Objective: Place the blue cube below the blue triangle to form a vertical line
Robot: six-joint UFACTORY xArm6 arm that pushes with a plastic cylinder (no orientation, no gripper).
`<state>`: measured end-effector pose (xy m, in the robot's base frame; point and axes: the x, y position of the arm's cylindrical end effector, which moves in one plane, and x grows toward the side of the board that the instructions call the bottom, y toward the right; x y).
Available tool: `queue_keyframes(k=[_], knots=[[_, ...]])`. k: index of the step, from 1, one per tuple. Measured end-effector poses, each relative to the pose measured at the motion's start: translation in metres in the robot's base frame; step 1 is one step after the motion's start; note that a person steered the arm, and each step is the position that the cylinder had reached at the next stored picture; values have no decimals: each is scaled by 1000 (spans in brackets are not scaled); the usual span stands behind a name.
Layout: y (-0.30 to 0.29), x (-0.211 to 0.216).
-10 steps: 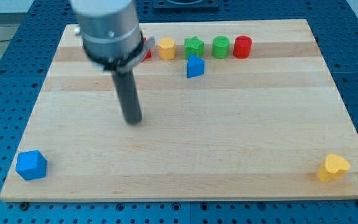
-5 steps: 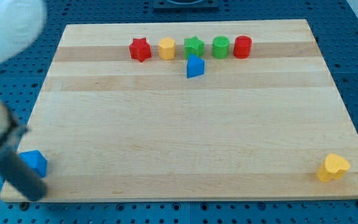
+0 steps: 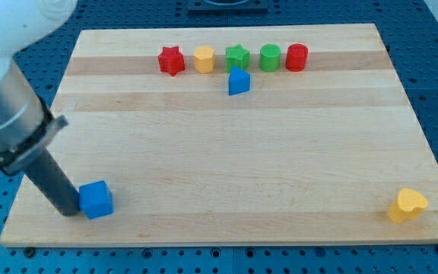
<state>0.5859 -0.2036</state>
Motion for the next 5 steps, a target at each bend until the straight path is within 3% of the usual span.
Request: queue_keyframes(k=[2,5], knots=[[43,15],[65,-56]])
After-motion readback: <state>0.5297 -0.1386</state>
